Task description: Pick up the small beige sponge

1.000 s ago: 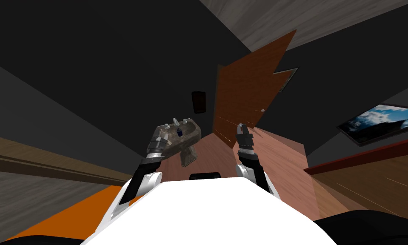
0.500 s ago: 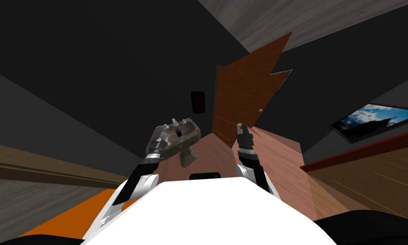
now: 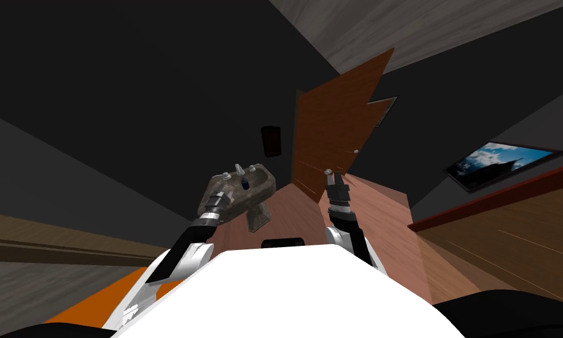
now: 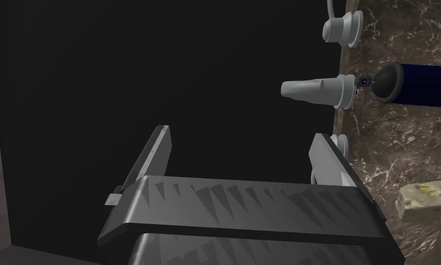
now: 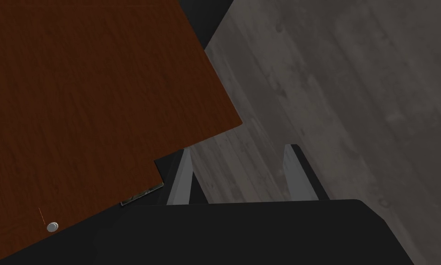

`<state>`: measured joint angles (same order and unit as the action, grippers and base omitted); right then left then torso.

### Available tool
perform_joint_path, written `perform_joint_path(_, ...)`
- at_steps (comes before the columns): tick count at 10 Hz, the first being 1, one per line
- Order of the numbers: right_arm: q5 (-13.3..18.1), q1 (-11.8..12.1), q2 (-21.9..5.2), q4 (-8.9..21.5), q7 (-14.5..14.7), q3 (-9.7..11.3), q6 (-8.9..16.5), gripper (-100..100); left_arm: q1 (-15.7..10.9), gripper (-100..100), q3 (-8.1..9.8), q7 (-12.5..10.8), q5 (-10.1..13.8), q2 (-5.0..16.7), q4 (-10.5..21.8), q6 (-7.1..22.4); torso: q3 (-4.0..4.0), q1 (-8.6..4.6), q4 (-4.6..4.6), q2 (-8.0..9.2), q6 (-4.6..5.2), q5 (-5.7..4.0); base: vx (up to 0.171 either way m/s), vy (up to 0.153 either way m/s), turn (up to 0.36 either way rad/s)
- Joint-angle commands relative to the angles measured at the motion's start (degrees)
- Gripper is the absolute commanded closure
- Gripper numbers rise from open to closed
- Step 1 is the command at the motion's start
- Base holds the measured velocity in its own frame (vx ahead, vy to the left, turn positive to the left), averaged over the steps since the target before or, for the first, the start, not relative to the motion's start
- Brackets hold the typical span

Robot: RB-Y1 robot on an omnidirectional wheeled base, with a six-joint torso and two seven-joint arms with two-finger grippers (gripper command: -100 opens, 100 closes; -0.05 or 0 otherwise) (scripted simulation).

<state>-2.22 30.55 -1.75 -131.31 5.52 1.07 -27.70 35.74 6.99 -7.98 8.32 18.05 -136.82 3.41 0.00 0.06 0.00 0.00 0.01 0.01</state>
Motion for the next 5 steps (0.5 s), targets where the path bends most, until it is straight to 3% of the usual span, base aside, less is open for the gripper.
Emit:
perform_joint_path(1,0.00,0.00,0.00,0.00,0.00,0.00,0.00,0,0.26,-100,0.05,-0.33,0.49,0.80,0.01,2.56,0.00,0.00,0.00,0.00,0.00,0.00,0.001,0.015,-0.031)
perform_joint_path(4,0.00,0.00,0.00,0.00,0.00,0.00,0.00,0,1.44,-100,0.76,-1.50,2.45,3.97,-0.69,7.47,0.00,-0.01,0.00,0.00,-0.02,0.00,0.002,0.012,-0.042)
perform_joint_path(5,0.00,0.00,0.00,0.00,0.00,0.00,0.00,0,1.44,-100,0.76,-1.50,2.45,3.97,-0.69,8.20,-0.01,0.01,0.00,-0.01,-0.01,0.00,0.002,0.014,-0.034)
